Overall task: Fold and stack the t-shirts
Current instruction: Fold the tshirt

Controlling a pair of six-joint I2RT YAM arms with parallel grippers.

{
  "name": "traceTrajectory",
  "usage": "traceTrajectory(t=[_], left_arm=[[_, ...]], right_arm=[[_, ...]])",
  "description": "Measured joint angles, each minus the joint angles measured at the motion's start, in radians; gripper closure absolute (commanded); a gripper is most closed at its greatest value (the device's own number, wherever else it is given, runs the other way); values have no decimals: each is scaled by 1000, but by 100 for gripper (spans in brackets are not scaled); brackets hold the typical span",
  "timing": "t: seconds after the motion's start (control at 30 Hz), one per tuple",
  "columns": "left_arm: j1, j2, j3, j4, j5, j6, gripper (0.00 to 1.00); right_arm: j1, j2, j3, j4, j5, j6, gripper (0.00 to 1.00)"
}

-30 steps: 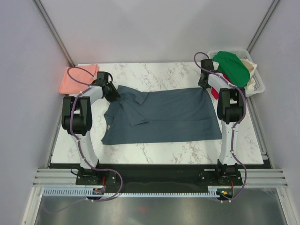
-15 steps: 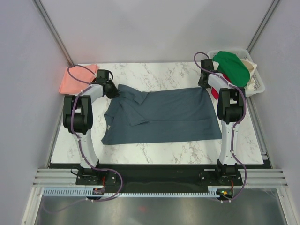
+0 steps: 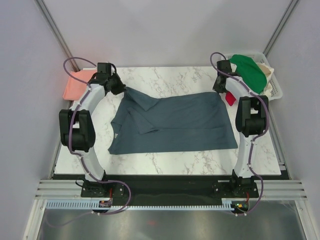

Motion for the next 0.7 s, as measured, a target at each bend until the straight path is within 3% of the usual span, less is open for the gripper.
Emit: traceTrajectory(t=[0.27, 0.7], left_arm=[[-2, -183, -3, -88, 54, 6, 98], [-2, -546, -352, -194, 128, 7, 98]], right_arm=[[0, -196, -102, 1, -14, 6, 100], [-9, -416, -442, -2, -14, 18, 100]])
